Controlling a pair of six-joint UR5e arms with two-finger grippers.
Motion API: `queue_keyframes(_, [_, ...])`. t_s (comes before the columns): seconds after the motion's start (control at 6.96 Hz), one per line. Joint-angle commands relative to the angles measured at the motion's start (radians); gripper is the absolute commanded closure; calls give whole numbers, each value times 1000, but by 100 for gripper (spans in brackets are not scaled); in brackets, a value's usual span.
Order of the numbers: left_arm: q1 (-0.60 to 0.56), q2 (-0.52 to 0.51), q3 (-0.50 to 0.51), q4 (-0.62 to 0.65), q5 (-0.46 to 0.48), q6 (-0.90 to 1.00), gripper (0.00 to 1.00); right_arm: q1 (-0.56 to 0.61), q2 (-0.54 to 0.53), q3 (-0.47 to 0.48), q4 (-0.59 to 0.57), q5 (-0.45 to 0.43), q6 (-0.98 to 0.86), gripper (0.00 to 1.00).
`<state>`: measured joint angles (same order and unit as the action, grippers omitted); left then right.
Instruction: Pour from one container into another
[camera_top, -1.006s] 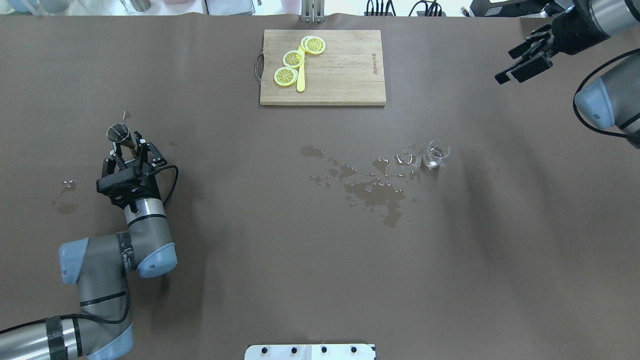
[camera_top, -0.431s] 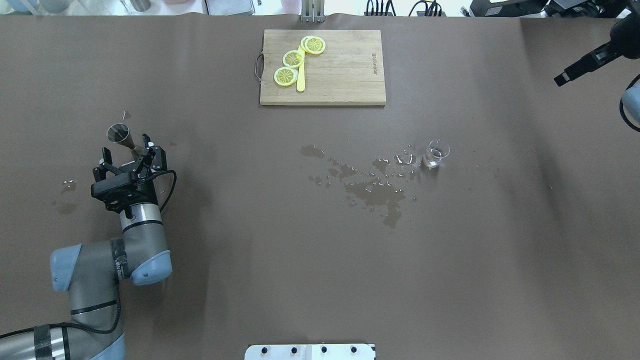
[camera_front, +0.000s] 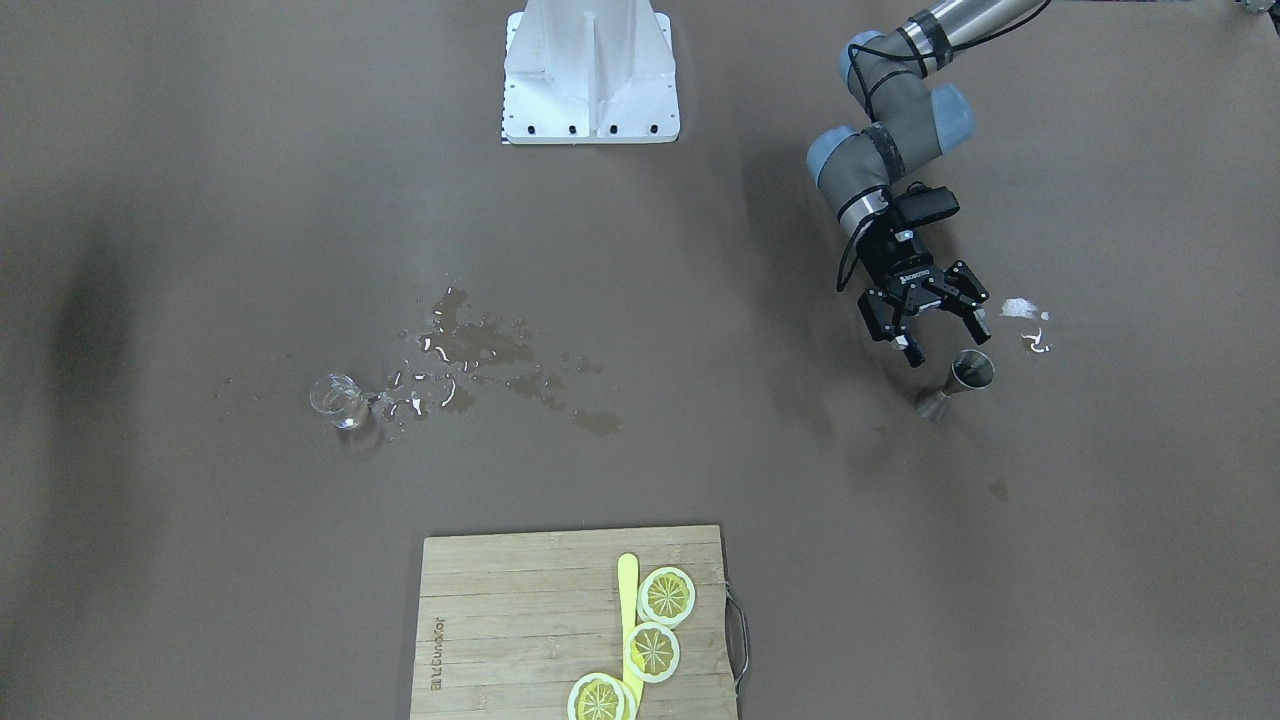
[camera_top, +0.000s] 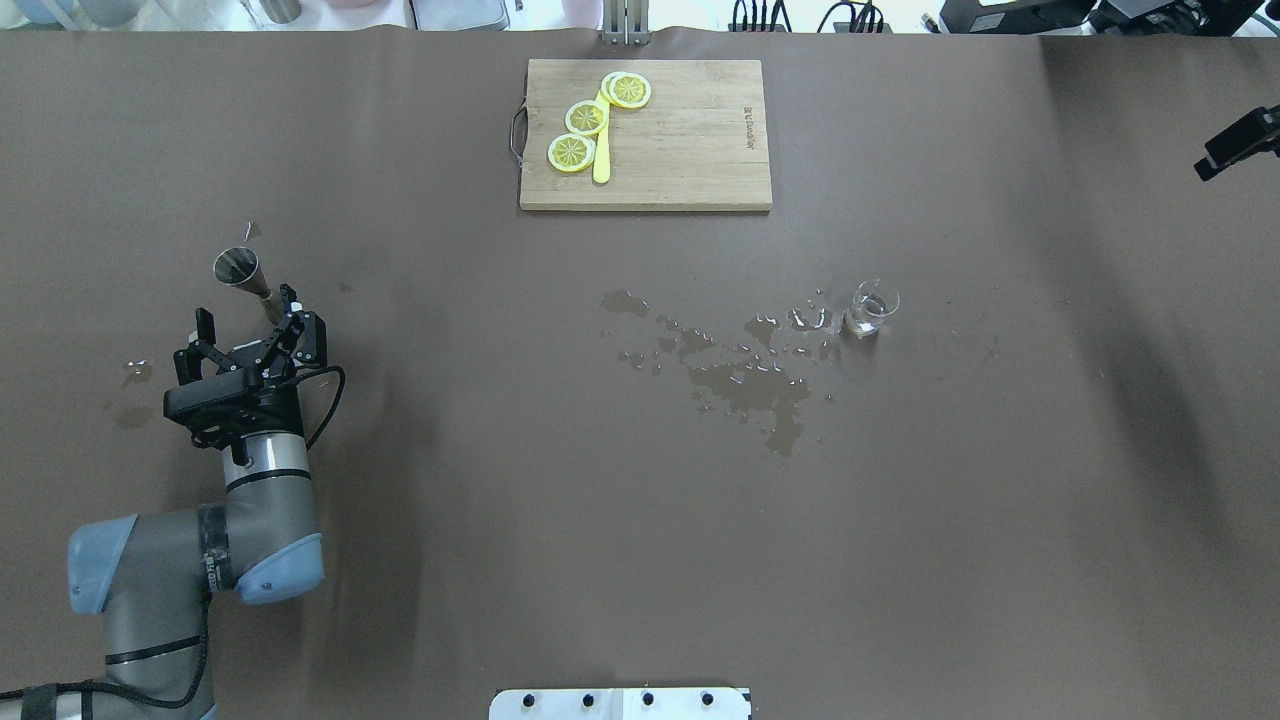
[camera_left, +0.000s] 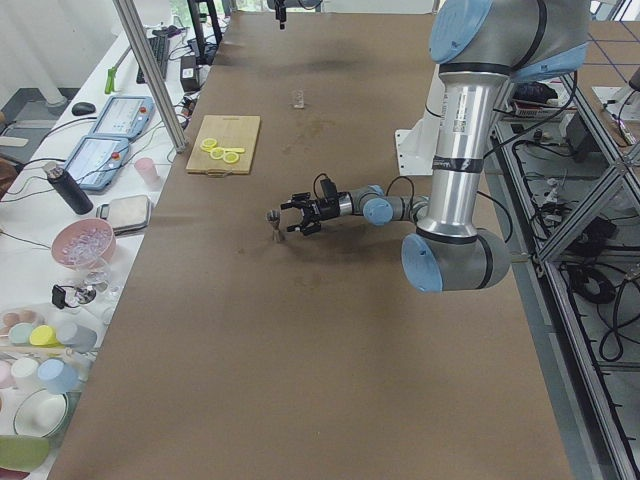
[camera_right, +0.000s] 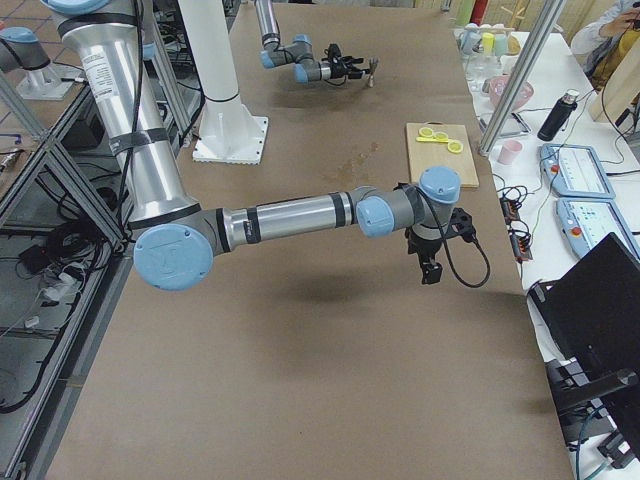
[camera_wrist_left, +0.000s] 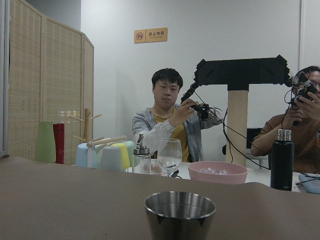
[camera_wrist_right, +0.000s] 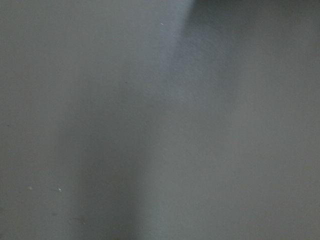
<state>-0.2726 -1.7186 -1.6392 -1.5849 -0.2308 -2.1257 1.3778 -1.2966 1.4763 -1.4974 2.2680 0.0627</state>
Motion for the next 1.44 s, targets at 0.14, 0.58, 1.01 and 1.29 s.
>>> queue_keyframes(0.14, [42, 126, -165, 29, 30, 15, 1, 124, -125, 24, -101, 16, -1, 0])
queue_keyframes(0.58, [53, 238, -377, 23, 1, 201, 1, 174, -237, 56, -95, 24, -1, 0])
queue_keyframes(1.01, [52, 174, -513, 11, -184, 690, 1, 204, -291, 81, -93, 24, -3, 0])
queue_keyframes(1.29, [21, 75, -527, -10, -377, 1062, 1, 208, -291, 82, -93, 24, -3, 0])
